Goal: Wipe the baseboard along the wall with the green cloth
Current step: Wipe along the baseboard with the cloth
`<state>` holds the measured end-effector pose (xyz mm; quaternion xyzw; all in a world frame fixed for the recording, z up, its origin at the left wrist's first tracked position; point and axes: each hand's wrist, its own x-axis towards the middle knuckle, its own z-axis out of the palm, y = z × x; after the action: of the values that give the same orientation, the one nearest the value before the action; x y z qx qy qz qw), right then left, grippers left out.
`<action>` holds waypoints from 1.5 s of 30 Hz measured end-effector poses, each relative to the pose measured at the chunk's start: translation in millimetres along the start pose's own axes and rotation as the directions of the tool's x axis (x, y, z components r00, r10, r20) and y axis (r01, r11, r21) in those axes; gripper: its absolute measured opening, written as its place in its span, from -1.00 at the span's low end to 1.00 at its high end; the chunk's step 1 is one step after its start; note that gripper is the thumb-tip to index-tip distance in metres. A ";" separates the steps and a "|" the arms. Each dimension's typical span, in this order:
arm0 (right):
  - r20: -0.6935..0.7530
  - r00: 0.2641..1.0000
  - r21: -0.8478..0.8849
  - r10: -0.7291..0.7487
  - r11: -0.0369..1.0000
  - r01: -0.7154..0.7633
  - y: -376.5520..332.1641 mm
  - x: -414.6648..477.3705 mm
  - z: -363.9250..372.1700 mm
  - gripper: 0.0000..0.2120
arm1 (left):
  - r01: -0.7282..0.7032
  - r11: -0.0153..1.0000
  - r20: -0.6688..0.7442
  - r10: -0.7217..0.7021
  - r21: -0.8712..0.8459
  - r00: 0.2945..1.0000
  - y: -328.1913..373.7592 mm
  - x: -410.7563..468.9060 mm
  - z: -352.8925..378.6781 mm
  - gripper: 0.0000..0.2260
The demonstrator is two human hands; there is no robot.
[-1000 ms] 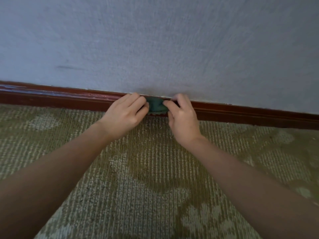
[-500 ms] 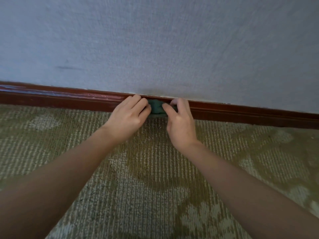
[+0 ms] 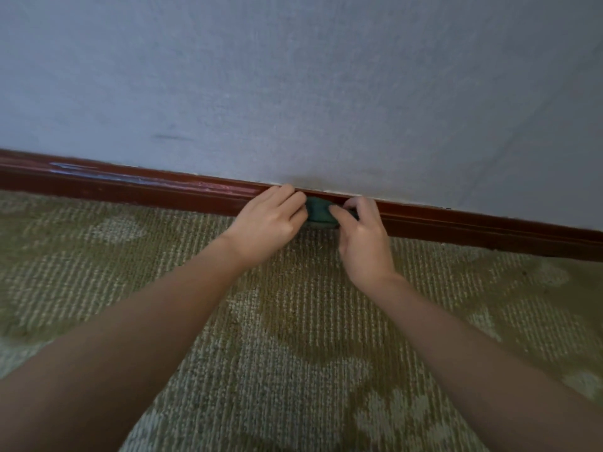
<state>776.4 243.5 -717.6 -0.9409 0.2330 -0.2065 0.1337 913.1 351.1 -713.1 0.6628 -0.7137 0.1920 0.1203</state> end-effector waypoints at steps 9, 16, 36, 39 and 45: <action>0.047 0.999 0.002 -0.021 1.000 0.021 -21.1 -2.8 -9.9 -0.63 | 0.039 0.999 0.034 -0.039 -0.006 0.999 -5.4 -13.2 -13.8 -0.79; 0.139 0.990 -0.017 -0.013 1.000 0.016 -60.0 -17.6 -35.5 -0.62 | 0.033 0.991 0.000 -0.033 -0.126 0.999 -6.6 -38.0 -43.4 -0.88; 0.184 0.975 -0.057 -0.126 0.989 0.139 -72.3 26.2 -10.2 -0.64 | 0.198 0.967 -0.063 -0.210 -0.157 0.976 -37.5 -52.8 -47.2 -0.86; 0.128 0.979 -0.025 -0.157 0.987 0.161 -58.1 31.1 5.0 -0.67 | 0.212 0.967 -0.049 -0.221 -0.138 0.974 -41.6 -46.0 -30.4 -0.85; 0.049 0.993 0.049 -0.108 0.993 0.106 -60.5 29.7 19.9 -0.69 | 0.151 0.985 -0.035 -0.155 -0.088 0.987 -45.7 -43.1 -20.9 -0.78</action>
<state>832.6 283.7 -704.4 -0.9537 0.1739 -0.1943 0.1500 960.7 396.8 -707.5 0.7058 -0.6655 0.1654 0.1776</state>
